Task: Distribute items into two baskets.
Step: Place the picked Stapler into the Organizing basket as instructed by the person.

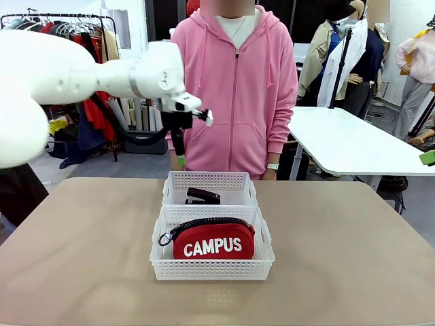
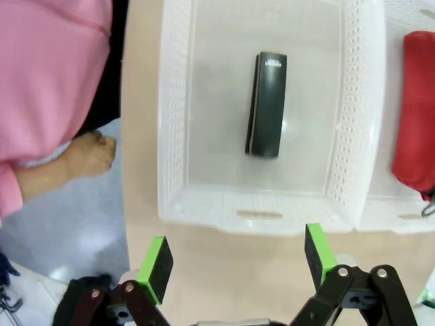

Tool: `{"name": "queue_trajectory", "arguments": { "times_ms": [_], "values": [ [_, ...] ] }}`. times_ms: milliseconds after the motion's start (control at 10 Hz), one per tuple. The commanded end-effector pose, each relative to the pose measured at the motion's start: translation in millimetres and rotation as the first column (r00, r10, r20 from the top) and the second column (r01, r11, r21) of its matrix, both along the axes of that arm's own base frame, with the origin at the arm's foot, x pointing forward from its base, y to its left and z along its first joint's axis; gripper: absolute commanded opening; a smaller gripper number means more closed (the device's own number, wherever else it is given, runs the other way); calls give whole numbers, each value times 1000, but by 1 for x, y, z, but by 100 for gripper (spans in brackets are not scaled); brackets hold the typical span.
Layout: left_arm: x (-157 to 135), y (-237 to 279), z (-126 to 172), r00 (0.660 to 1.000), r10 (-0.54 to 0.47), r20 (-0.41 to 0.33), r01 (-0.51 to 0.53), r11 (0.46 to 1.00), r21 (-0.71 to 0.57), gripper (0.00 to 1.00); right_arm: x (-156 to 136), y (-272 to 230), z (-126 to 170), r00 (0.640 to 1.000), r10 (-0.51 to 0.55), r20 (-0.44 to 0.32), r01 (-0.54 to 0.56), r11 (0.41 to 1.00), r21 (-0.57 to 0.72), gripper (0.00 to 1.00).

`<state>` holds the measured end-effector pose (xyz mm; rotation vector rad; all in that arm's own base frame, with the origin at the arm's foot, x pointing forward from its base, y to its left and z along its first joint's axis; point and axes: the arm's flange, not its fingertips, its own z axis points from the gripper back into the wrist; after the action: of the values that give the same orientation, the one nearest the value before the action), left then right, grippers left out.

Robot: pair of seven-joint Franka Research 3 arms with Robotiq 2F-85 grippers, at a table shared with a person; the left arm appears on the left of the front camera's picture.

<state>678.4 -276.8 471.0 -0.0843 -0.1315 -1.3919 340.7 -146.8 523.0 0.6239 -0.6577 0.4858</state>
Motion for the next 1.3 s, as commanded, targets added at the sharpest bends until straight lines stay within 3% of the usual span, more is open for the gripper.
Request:
{"name": "queue_trajectory", "arguments": {
  "times_ms": [0, 300, 600, 1000, 1200],
  "values": [
    [-43, 49, 10, 998, 60, -5, -60, 995, -83, 100, 1, -1, 1, 1000, 5, 15, -6, 1000, 9, 100],
    [-53, 140, 39, 974, 224, -41, -227, 964, -137, 100, 1, -1, 1, 1000, 5, 15, -6, 1000, 9, 100],
    [-76, 227, 42, 942, 328, -74, -334, 894, -297, 100, 1, -1, 1, 1000, 5, 15, -6, 1000, 9, 100],
    [-105, 316, 34, 903, 404, -145, -421, 769, -482, 100, 1, -1, 1, 1000, 5, 15, -6, 1000, 9, 100],
    [-129, 346, 37, 894, 427, -135, -425, 714, -557, 100, 1, -1, 1, 1000, 5, 15, -6, 1000, 9, 100]
  ]
}}
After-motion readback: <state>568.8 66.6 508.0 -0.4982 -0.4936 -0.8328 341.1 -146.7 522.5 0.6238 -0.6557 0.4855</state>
